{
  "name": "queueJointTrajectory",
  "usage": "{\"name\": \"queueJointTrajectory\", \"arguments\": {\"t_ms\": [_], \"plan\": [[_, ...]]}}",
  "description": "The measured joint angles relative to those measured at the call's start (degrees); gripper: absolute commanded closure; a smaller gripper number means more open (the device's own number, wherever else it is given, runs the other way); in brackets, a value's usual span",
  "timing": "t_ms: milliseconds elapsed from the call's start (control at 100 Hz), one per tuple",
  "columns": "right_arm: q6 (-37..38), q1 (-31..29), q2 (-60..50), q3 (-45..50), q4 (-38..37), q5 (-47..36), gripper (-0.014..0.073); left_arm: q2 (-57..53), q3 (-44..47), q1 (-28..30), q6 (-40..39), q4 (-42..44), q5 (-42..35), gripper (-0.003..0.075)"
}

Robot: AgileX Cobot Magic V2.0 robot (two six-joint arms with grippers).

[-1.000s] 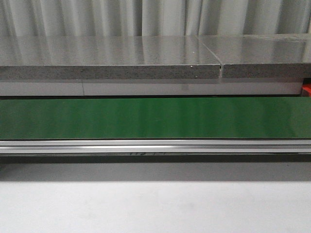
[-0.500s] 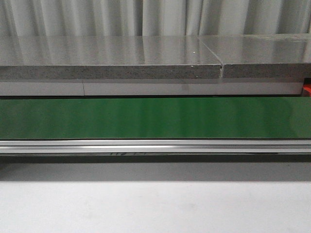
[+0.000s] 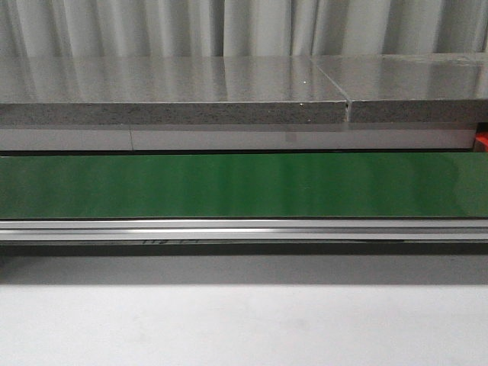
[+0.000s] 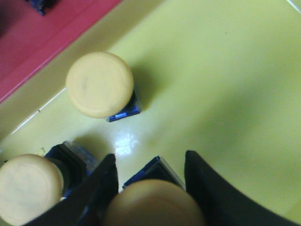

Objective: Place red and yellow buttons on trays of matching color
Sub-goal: 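Carry the yellow button into the yellow tray and open the right gripper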

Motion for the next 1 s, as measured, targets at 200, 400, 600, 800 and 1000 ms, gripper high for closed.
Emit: {"name": "queueJointTrajectory", "arguments": {"t_ms": [200, 400, 600, 800, 1000], "plan": [[0.0, 0.0, 3.78, -0.01, 0.0, -0.6, 0.0472, 0.0, 0.0, 0.0, 0.0, 0.0, 0.0, 0.0739], [0.05, 0.0, 5.27, 0.59, 0.0, -0.82, 0.0398, 0.0, 0.0, 0.0, 0.0, 0.0, 0.0, 0.0739], [0.05, 0.0, 5.26, 0.59, 0.0, -0.82, 0.0172, 0.0, 0.0, 0.0, 0.0, 0.0, 0.0, 0.0739], [0.05, 0.0, 5.26, 0.59, 0.68, -0.82, 0.0036, 0.0, 0.0, 0.0, 0.0, 0.0, 0.0, 0.0739], [0.05, 0.0, 5.26, 0.59, 1.85, -0.82, 0.0036, 0.0, 0.0, 0.0, 0.0, 0.0, 0.0, 0.0739]]}}
